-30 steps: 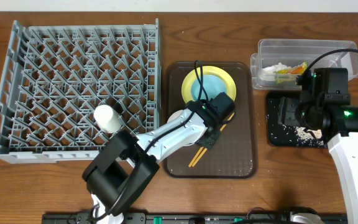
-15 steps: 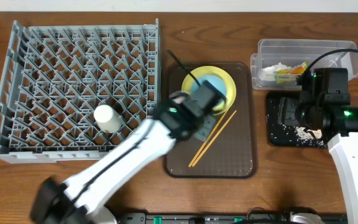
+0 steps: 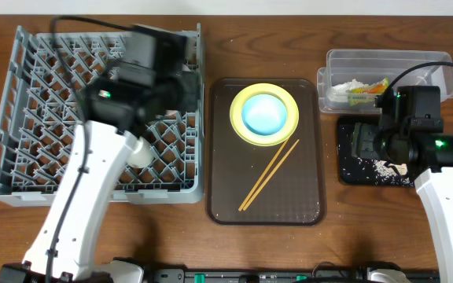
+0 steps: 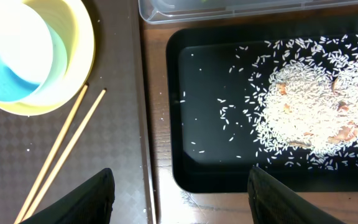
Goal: Sort waste into correct bins and load items into the dishwasher rack
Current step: 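Carry the white bowl with the left gripper into the rack's back row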
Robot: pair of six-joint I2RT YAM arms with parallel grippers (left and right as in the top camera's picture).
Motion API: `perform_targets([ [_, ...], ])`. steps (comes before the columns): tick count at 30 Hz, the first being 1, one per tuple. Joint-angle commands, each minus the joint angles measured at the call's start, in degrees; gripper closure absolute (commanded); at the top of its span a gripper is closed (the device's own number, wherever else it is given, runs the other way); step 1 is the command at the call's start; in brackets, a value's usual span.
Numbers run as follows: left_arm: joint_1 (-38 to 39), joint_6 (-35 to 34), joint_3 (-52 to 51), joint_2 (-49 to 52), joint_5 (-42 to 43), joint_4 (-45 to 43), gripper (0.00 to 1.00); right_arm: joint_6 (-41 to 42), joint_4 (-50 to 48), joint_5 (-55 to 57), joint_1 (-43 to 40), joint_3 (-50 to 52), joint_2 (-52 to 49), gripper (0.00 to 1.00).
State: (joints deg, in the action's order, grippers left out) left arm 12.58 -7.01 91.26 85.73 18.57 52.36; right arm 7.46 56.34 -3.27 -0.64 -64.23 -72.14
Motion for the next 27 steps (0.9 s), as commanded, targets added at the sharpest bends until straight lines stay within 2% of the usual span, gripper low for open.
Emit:
perform_targets([
  [1,-7.8,5.3,1.0,1.6,21.5,-0.3,0.94,0.9,0.1,-0.2,-0.5,-1.0,0.5,0.34],
  [8,-22.3,9.8,1.0,8.4,55.2,-3.7,0.94,0.9,0.0,-0.2,-0.5,-1.0,0.5,0.34],
  [12,-25.8,9.3,1.0,13.8,64.8,-5.9,0.94,0.9,0.1,-0.2,-0.5,-1.0,0.5,0.34],
  [17,-26.5,7.3,1.0,18.9,67.5,-10.0,0.94,0.9,0.0,-0.2,-0.5,-1.0,0.5,0.33],
  [21,-25.9,1.6,1.0,20.8,63.1,-17.4,0.94,0.9,0.0,-0.2,-0.5,-1.0,0.5,0.34],
  [27,-24.4,-1.3,1.0,21.9,62.6,-28.3,0.94,0.9,0.0,-0.2,-0.5,-1.0,0.5,0.34],
])
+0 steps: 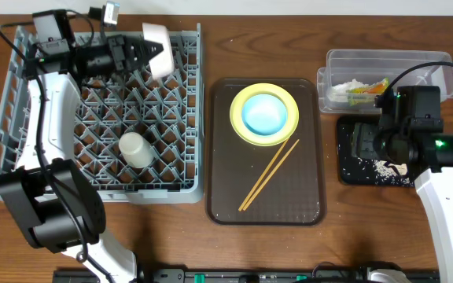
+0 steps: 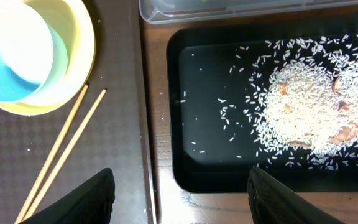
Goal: Sort waste into correct bins and load items into the dishwasher rack
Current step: 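Carry the white bowl with the left gripper into the rack's back row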
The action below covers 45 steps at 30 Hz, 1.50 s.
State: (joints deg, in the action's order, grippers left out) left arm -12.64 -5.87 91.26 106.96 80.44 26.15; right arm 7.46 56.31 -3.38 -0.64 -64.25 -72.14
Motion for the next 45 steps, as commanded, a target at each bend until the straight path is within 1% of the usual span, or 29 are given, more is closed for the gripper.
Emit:
perform_targets([
  [1,1.0,-2.4,1.0,0.7,0.8,-3.0,0.94,0.9,0.0,-0.1,-0.5,-0.9,0.5,0.34],
  [8,2.4,-4.9,1.0,3.1,0.7,-7.4,0.94,0.9,-0.1,-0.1,-0.5,-0.9,0.5,0.34],
  [15,2.4,-14.2,1.0,9.4,0.7,-15.3,0.94,0.9,-0.1,-0.1,-0.5,-0.9,0.5,0.34],
  [18,2.4,-15.8,1.0,11.8,0.8,-16.3,0.94,0.9,-0.1,-0.1,-0.5,-0.9,0.5,0.33],
  [25,1.7,-15.9,1.0,15.2,1.0,-16.2,0.94,0.9,0.0,-0.1,-0.5,-0.9,0.5,0.34],
  [37,-0.7,-15.6,-0.7,15.5,-0.6,-16.0,0.94,0.9,0.1,-0.1,-0.5,-0.9,0.5,0.34],
  [41,-1.0,-15.2,-2.2,15.5,-3.8,-15.9,0.94,0.9,0.3,-0.1,-0.5,-0.9,0.5,0.34],
  [45,-1.7,-15.2,-2.4,15.5,-6.7,-13.4,0.94,0.9,0.7,-0.1,-0.5,-0.9,0.5,0.34],
])
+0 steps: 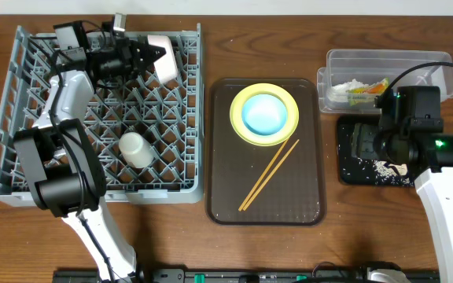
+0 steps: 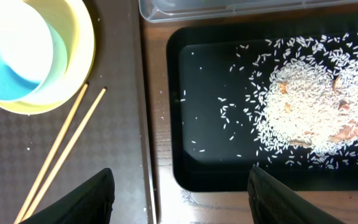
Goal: Sort waste into correct bins and load items into the dishwasher rack
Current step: 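Carry the white bowl with the left gripper into the rack's back row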
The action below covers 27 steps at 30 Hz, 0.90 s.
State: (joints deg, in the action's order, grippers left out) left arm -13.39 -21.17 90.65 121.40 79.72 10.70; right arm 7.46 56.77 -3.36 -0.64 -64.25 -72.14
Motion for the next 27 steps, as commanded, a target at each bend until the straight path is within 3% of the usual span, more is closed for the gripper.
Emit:
perform_targets([
  [1,-1.2,0.1,-1.8,1.1,-5.9,2.1,0.94,0.9,0.3,-0.1,-0.5,-0.9,0.5,0.34],
  [6,-2.6,0.1,-1.8,1.1,-6.1,2.4,0.87,0.9,0.3,-0.1,-0.5,-0.9,0.5,0.34],
  [9,-3.2,0.1,-1.8,1.1,-6.7,3.8,0.68,0.9,0.2,-0.1,-0.5,-0.9,0.5,0.34],
  [12,-3.4,0.2,-1.8,1.1,-8.8,5.9,0.63,0.9,0.3,-0.1,-0.5,-0.9,0.5,0.34],
  [14,-3.4,1.2,-1.8,1.1,-8.9,6.8,0.51,0.9,0.3,-0.1,-0.5,-0.9,0.5,0.34],
  [16,-3.4,1.2,-1.8,1.1,-8.9,7.3,0.49,0.9,0.3,-0.1,-0.5,-0.9,0.5,0.34],
  [19,-3.4,1.2,-1.8,1.1,-9.3,7.8,0.34,0.9,0.3,-0.1,-0.5,-0.9,0.5,0.34],
  [23,-3.5,1.6,-1.8,0.5,-17.1,11.8,0.21,0.9,0.3,-0.1,-0.5,-0.9,0.5,0.34],
  [27,-3.7,4.5,-1.8,-1.0,-23.5,15.7,0.17,0.9,0.7,-0.1,-0.5,-0.9,0.5,0.33],
])
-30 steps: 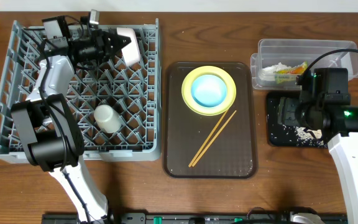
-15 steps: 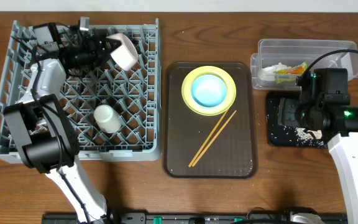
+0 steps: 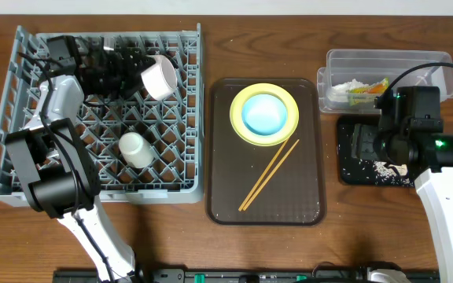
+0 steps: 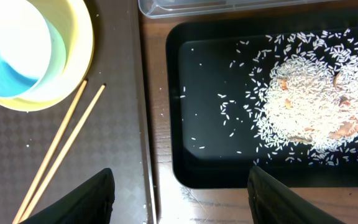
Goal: Sort waste into correct bins and load items into the dishwasher rack
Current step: 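Carry the white bowl with the left gripper into the rack's back row, then release the white bowl and grasp the light-blue bowl on the yellow plate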
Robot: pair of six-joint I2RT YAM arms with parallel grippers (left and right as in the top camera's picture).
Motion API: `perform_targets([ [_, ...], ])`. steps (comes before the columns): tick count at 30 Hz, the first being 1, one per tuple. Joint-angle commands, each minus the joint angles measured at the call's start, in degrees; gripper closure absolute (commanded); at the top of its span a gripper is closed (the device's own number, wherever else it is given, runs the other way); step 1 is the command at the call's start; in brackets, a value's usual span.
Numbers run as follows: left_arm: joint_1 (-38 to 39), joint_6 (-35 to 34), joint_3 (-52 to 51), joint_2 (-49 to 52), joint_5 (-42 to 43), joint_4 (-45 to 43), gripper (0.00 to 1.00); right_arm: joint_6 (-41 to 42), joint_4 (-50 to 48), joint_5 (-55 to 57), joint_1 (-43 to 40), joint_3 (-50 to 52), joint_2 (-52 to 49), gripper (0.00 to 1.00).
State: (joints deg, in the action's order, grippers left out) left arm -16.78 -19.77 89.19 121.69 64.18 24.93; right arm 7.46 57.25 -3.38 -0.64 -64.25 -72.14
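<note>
My left gripper (image 3: 138, 66) reaches in from the far left over the grey dishwasher rack (image 3: 22, 110) and is shut on a white cup (image 3: 160, 78), which is tilted on its side above the rack's back right cells. A second white cup (image 3: 134, 148) stands in the rack's middle. My right gripper (image 4: 179, 202) hangs open and empty over the gap between the brown tray (image 4: 110, 162) and the black tray (image 4: 210, 124) of spilled rice (image 4: 309, 106). On the brown tray sit a blue bowl (image 3: 263, 112) in a yellow plate (image 3: 242, 130) and two chopsticks (image 3: 269, 174).
A clear plastic bin (image 3: 384, 75) with food scraps stands at the far right, behind the black tray (image 3: 344, 169). The right arm's body hides much of that tray in the overhead view. Bare wooden table (image 3: 329, 236) lies along the front.
The left gripper and the white cup have shifted a little toward the front, deeper over the rack, and the cup is tilted more. The right gripper has hardly moved.
The left arm was first a blur over the rack's back right. Then it held the white cup at the rack's far rim. Later the cup was just inside the back row, and now it lies lower over the rack. The right gripper stayed open above the trays.
</note>
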Motion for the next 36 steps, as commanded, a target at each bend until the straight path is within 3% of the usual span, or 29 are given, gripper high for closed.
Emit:
perform_targets([
  [1,-0.3,4.0,-0.3,-1.8,-9.2,2.1,0.16,0.9,0.2,-0.1,-0.5,-0.9,0.5,0.33],
  [7,-0.3,9.7,-0.3,-7.8,-17.6,5.6,0.14,0.9,0.2,-0.1,-0.5,-0.9,0.5,0.33],
  [20,3.4,10.1,-0.3,-23.1,-35.6,17.0,0.13,0.9,0.1,-0.1,-0.5,-0.9,0.5,0.32],
  [25,11.3,10.1,-0.3,-26.4,-41.7,20.5,0.13,0.9,0.2,-0.1,-0.5,-0.9,0.5,0.27],
  [30,24.1,10.2,-0.3,-26.2,-50.3,21.0,0.12,0.9,0.2,-0.1,-0.5,-0.9,0.5,0.21],
  [31,26.8,10.2,-0.3,-25.9,-53.1,20.9,0.06,0.9,0.2,-0.1,-0.5,-0.9,0.5,0.2],
  [33,32.8,11.3,-0.3,-25.0,-58.1,20.2,0.06,0.9,0.5,-0.1,-0.5,-0.9,0.5,0.2],
  [36,40.1,13.9,-0.3,-23.1,-60.0,18.5,0.06,0.8,1.4,-0.1,-0.5,-0.9,0.5,0.2],
])
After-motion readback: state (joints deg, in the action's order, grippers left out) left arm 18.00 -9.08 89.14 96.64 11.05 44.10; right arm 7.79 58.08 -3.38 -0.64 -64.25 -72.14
